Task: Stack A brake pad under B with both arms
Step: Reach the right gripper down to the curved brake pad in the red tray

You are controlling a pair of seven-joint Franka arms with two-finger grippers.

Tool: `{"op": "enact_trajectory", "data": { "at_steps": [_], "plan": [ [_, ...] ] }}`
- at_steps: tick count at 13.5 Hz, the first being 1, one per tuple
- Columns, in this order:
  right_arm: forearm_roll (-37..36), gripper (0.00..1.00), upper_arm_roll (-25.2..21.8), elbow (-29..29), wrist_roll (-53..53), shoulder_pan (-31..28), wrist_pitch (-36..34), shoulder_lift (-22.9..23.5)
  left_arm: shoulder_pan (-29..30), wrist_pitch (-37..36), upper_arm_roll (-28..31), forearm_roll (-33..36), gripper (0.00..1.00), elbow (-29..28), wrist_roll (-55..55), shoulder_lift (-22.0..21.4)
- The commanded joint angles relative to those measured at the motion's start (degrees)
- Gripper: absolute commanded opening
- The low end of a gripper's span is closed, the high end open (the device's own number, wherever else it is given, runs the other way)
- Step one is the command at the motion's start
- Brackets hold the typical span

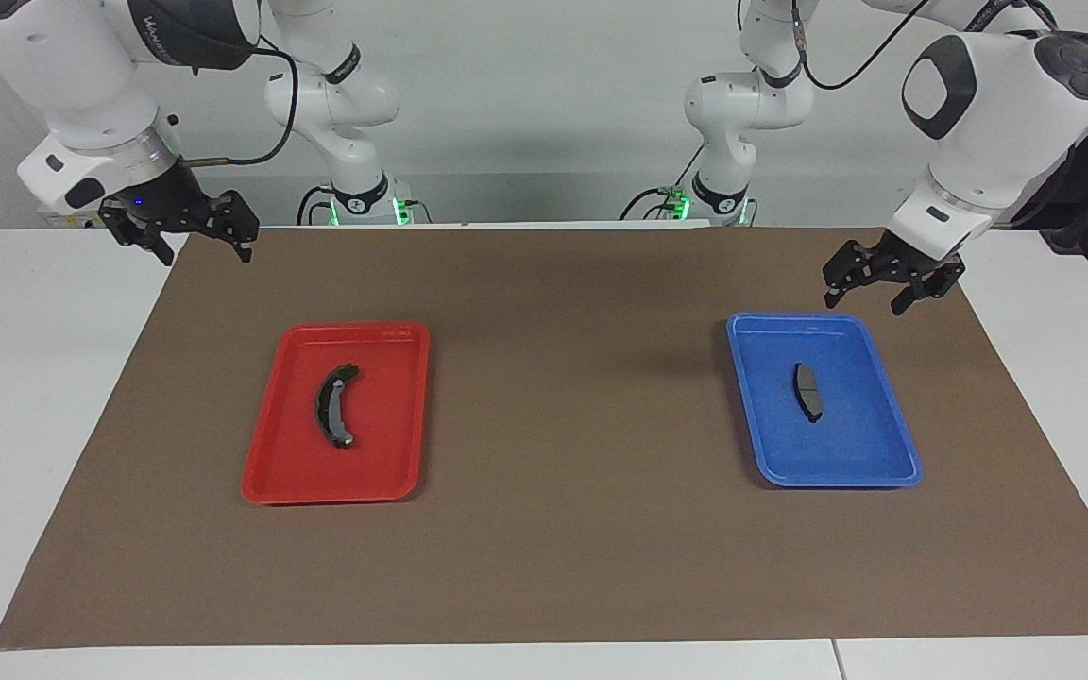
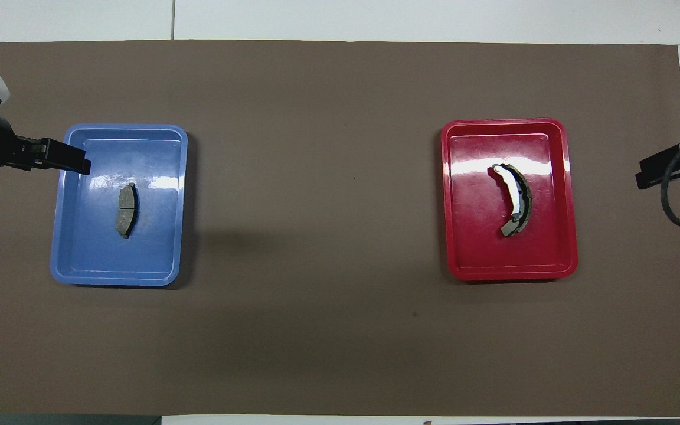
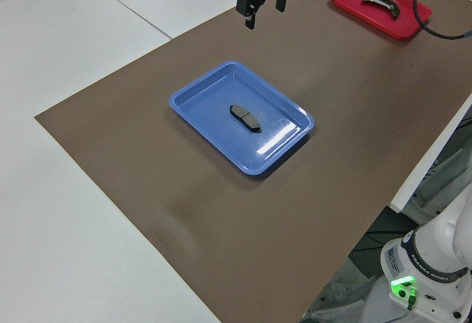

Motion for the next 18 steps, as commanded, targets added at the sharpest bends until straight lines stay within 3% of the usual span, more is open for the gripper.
{"op": "enact_trajectory", "data": {
  "at_steps": [1,11,15,18],
  "plan": [
    [1.5,0.99,0.0,-2.0,1.0,-0.3,1.1,-1.5,1.1,-0.7,-0.9,-0.1,1.0,-0.1,-0.9,-1.3],
    [1.5,0.99,0.5,-2.6,1.2,-0.3,2.0,-1.6,1.2,-4.5,-2.0,3.1,1.0,0.6,-3.7,-4.8],
    [1.6,0.99,3.3,-6.3,4.8,-0.2,8.9,-1.4,1.1,-4.7,-1.6,3.0,1.0,0.5,-3.7,-4.7],
    [3.6,0.99,4.4,-12.7,6.4,-0.1,17.6,-0.7,0.9,-5.9,-1.0,3.0,1.0,0.6,-3.7,-4.7]
  ]
}}
